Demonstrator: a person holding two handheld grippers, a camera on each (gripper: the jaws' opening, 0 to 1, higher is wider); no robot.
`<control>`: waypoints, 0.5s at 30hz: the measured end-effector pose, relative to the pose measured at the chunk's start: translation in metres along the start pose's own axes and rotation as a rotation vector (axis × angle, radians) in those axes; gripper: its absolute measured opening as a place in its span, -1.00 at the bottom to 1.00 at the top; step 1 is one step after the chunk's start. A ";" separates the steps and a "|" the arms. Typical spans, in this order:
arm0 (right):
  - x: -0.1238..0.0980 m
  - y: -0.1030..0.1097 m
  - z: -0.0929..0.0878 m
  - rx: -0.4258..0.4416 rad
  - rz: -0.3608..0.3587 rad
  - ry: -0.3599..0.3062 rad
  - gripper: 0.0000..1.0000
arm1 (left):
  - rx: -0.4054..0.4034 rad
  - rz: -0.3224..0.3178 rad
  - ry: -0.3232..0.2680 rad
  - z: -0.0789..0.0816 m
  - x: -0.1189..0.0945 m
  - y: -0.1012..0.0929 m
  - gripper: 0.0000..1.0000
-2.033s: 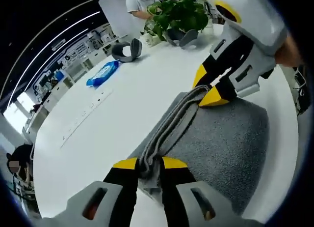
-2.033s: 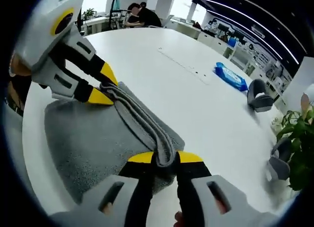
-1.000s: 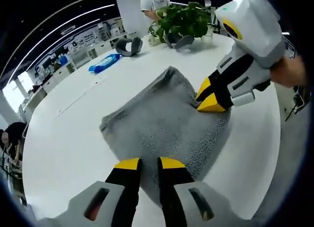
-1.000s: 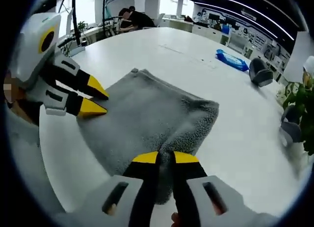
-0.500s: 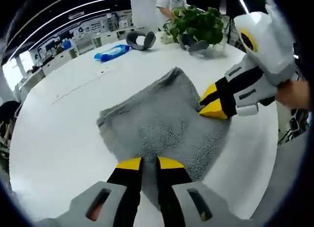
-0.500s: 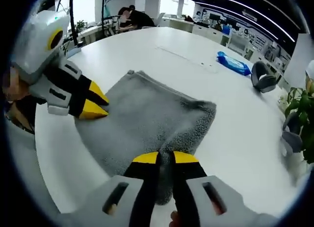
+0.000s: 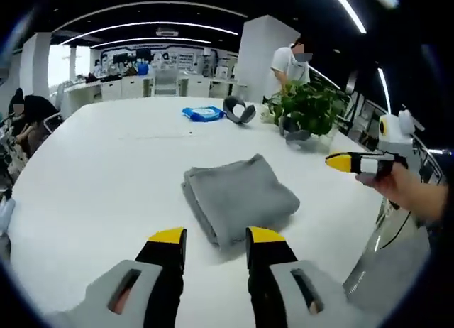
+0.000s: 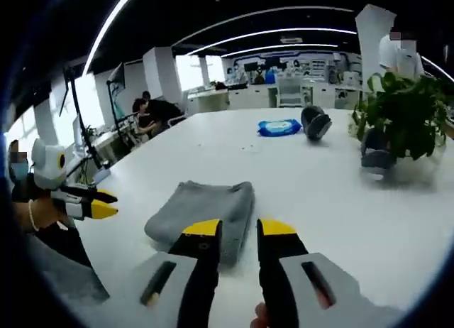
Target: Fold the towel on the table until its edges align and the towel forms a compact rectangular stack.
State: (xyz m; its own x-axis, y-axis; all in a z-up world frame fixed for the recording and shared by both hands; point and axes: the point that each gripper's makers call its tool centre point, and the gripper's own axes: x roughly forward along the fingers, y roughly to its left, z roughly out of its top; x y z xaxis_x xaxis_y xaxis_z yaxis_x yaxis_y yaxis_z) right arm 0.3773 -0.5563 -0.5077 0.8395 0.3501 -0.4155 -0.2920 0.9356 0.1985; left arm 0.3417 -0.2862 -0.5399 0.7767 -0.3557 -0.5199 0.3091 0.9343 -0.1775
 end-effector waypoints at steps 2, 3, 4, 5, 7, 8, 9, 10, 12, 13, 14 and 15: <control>-0.014 -0.008 0.005 0.024 -0.039 -0.032 -0.10 | -0.051 0.009 -0.063 0.003 -0.012 0.004 0.19; -0.018 -0.010 0.006 0.020 -0.048 -0.039 -0.02 | -0.074 0.011 -0.081 0.003 -0.016 0.006 0.27; -0.025 -0.012 0.007 0.008 -0.059 -0.050 0.03 | -0.080 0.010 -0.085 0.002 -0.018 0.007 0.31; -0.028 -0.012 0.007 0.004 -0.064 -0.054 0.11 | -0.089 0.007 -0.087 0.001 -0.021 0.009 0.34; -0.033 -0.013 0.003 0.001 -0.066 -0.062 0.23 | -0.103 0.009 -0.114 0.002 -0.028 0.011 0.43; -0.035 -0.014 0.001 0.002 -0.069 -0.061 0.28 | -0.108 0.009 -0.124 0.003 -0.029 0.011 0.53; -0.037 -0.015 -0.004 0.000 -0.077 -0.056 0.32 | -0.113 0.013 -0.131 0.003 -0.030 0.012 0.60; -0.038 -0.016 -0.008 0.000 -0.083 -0.052 0.35 | -0.112 0.019 -0.146 0.005 -0.032 0.013 0.65; -0.042 -0.017 -0.018 -0.010 -0.099 -0.048 0.42 | -0.106 0.030 -0.161 0.005 -0.034 0.013 0.69; -0.044 -0.017 -0.024 -0.016 -0.110 -0.047 0.46 | -0.102 0.041 -0.166 0.005 -0.034 0.014 0.70; -0.046 -0.018 -0.028 -0.019 -0.119 -0.048 0.52 | -0.094 0.046 -0.163 0.002 -0.033 0.014 0.71; -0.049 -0.018 -0.033 -0.018 -0.129 -0.051 0.57 | -0.091 0.047 -0.146 0.001 -0.031 0.014 0.72</control>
State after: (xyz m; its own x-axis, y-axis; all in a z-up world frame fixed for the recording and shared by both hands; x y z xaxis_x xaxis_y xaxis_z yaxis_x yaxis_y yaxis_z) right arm 0.3262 -0.5892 -0.5196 0.8926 0.2245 -0.3911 -0.1877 0.9735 0.1304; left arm 0.3222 -0.2619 -0.5258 0.8626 -0.3045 -0.4039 0.2242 0.9460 -0.2342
